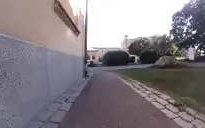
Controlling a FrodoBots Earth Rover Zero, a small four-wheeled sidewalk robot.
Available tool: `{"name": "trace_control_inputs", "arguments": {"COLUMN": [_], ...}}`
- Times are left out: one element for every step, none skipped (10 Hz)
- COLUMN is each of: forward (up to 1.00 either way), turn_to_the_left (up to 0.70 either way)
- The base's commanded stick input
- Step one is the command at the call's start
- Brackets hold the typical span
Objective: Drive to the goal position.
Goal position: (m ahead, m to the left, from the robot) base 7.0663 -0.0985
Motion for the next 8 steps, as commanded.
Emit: {"name": "trace_control_inputs", "arguments": {"forward": [0.6,0.6,0.6,0.6,0.6,0.6,0.6,0.6], "turn_to_the_left": [0.0,0.0,0.0,0.0,0.0,0.0,0.0,0.0]}}
